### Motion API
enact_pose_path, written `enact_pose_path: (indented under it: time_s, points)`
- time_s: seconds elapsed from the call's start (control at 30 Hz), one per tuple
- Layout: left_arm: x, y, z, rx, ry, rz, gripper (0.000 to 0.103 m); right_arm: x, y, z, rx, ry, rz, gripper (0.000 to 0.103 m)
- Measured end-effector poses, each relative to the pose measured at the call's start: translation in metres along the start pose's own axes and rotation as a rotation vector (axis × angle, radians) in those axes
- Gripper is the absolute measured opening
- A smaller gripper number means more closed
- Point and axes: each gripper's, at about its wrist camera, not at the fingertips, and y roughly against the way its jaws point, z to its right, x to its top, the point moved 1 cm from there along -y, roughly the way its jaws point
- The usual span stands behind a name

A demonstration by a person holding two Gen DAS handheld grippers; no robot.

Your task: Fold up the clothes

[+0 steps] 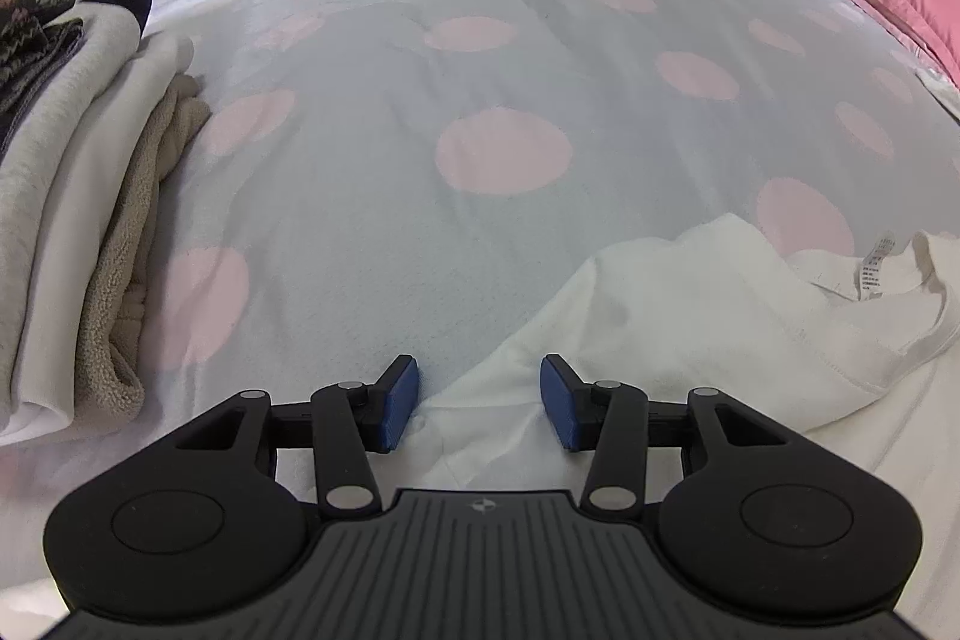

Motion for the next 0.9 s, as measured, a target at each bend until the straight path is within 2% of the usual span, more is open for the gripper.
enact_pose_path:
  time_s: [0.17,0.27,0.37,0.4,0.43,0.47,0.5,0.53,0.6,0.67,0.77,0.9]
  points:
    - [-0.002,0.004,0.013,0.054,-0.061,0.025,0.04,0.001,0.001,-0.001,-0.015,0.027,0.02,0.045]
    - [-0.001,0.006,0.016,0.065,-0.083,0.014,0.036,0.006,0.004,0.0,-0.021,0.048,0.031,0.045]
    - [0.0,0.006,0.017,0.057,-0.074,0.0,0.029,0.011,0.007,0.001,-0.028,0.068,0.042,0.049]
    - [0.0,0.006,0.018,0.06,-0.077,0.0,0.02,0.011,0.004,0.002,-0.028,0.064,0.032,0.048]
    - [-0.001,0.008,0.021,0.06,-0.087,0.001,0.007,0.009,-0.001,0.004,-0.027,0.047,0.006,0.047]
    - [-0.001,0.01,0.024,0.055,-0.09,-0.004,0.003,0.006,-0.005,0.005,-0.016,0.021,-0.013,0.034]
    - [-0.002,0.012,0.026,0.06,-0.091,-0.003,0.002,0.002,-0.005,0.006,-0.002,0.001,-0.016,0.026]
    - [-0.002,0.016,0.026,0.06,-0.096,0.005,0.001,0.0,0.0,0.004,0.005,-0.002,-0.007,0.006]
    - [0.001,0.024,0.021,0.056,-0.081,0.029,0.001,-0.005,0.009,0.0,0.018,-0.007,0.012,0.005]
    - [0.011,0.036,0.01,0.068,-0.04,0.066,0.001,-0.004,0.022,-0.003,-0.009,0.008,0.049,0.004]
    - [0.03,0.054,-0.005,0.073,0.009,0.118,0.001,0.013,0.047,-0.003,-0.017,-0.033,0.112,0.004]
    - [0.055,0.08,-0.015,0.122,0.013,0.214,0.001,0.043,0.065,-0.017,-0.039,-0.028,0.157,0.004]
